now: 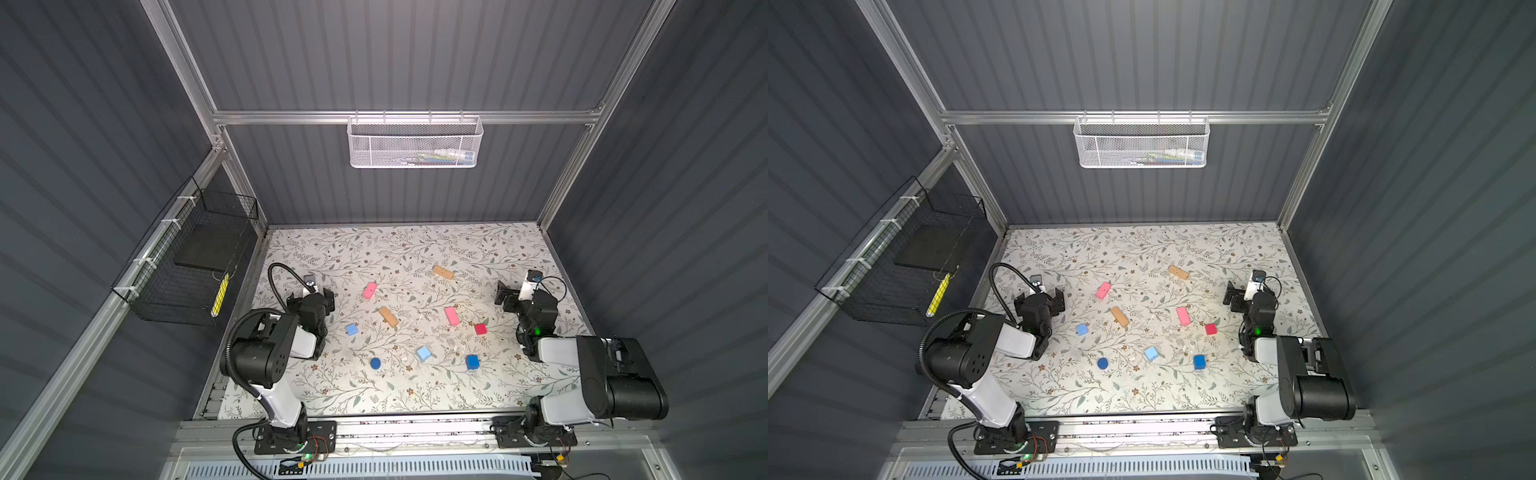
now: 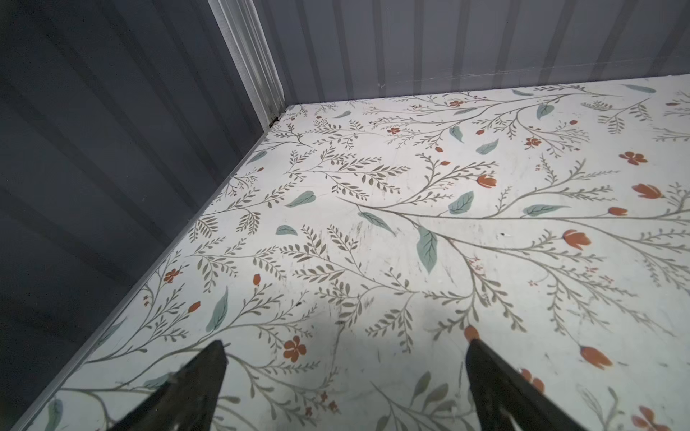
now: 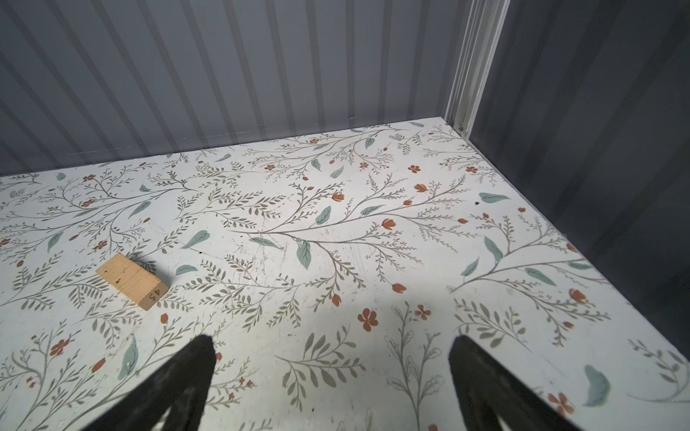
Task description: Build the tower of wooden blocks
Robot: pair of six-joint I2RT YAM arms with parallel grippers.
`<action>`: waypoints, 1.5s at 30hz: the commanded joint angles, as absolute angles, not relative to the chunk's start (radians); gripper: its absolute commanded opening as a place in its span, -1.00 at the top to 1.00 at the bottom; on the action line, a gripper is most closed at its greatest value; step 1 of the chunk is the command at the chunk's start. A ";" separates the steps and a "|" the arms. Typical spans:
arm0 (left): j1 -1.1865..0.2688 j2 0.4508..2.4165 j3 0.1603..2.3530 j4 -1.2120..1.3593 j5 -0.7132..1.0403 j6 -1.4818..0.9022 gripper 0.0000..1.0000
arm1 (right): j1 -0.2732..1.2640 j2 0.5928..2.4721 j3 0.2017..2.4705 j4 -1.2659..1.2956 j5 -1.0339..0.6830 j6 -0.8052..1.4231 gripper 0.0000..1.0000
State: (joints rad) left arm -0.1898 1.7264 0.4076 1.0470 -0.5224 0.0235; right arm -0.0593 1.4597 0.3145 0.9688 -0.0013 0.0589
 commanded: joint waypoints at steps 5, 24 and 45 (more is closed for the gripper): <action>-0.183 1.730 0.423 1.041 -0.522 0.027 -0.99 | -0.065 1.458 0.328 0.971 -0.011 0.051 -0.98; -0.180 1.728 0.423 1.036 -0.517 0.023 -0.99 | -0.064 1.462 0.330 0.968 -0.012 0.050 -0.99; -0.184 1.405 0.611 0.489 -0.452 0.015 -0.89 | -0.056 1.220 0.546 0.382 0.018 0.114 -0.98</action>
State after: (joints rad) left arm -0.1879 1.4834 0.5423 0.6891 -0.5018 0.0196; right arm -0.0589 1.2743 0.4614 0.6369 0.0265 0.0772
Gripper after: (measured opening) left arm 0.955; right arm 0.990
